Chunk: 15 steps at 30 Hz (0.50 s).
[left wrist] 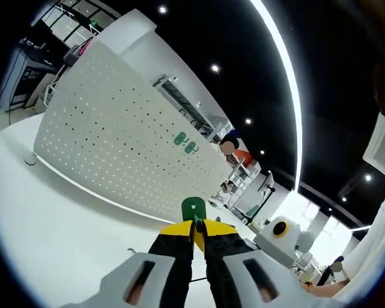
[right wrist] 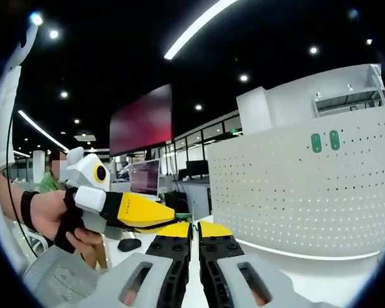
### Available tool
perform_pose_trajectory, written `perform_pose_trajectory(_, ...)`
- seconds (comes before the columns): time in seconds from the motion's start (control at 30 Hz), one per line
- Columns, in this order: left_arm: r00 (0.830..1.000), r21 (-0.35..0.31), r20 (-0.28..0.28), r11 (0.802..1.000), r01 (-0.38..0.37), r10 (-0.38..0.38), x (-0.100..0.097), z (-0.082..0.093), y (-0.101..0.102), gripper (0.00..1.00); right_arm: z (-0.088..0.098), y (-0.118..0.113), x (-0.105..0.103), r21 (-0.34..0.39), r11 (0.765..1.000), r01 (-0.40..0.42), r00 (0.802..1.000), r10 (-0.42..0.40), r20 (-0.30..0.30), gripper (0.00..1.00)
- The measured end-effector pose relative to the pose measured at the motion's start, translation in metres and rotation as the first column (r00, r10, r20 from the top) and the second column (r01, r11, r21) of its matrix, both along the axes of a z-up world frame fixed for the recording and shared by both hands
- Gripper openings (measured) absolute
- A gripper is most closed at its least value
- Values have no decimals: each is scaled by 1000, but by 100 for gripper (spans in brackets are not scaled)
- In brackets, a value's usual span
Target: Insert the hook assembly into the mounting plate slot until the hook locks in place.
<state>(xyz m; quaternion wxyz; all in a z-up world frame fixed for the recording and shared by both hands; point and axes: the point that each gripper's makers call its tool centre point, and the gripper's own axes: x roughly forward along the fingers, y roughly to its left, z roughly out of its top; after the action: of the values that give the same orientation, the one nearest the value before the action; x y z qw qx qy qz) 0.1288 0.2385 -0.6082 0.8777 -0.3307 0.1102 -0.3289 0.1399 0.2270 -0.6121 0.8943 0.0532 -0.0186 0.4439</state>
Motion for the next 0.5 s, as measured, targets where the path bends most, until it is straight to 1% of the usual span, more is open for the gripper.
perform_pose_trajectory(0.1,1000,4,6,1000,-10,10,1,0,-2,5,0,-2,1,8,1000,-1,1000,1,-3,2)
perform_pose_trajectory(0.13,998,28,40,999,-40,39,4,1,1,4,1,-2,1,23,1000,-4,1000,4,-6,3)
perform_pose_trajectory(0.23,999,17,34,999,-31,31,2,2,-1,4,1,-2,1,23,1000,-6,1000,6,-1,3)
perform_pose_trajectory(0.27,999,29,44,999,-29,28,2,2,-1,4,1,-2,1,31,999,-10,1000,11,-13,3)
perform_pose_trajectory(0.33,998,44,50,998,-33,31,3,1,-1,3,0,-2,1,30,999,-10,1000,11,-14,3)
perform_pose_trajectory(0.37,998,46,50,998,-35,33,4,1,-1,3,0,-2,1,23,1000,-10,1000,10,-15,3)
perform_pose_trajectory(0.5,997,48,56,998,-51,48,7,2,-1,3,0,-5,4,32,999,0,1000,1,-29,4)
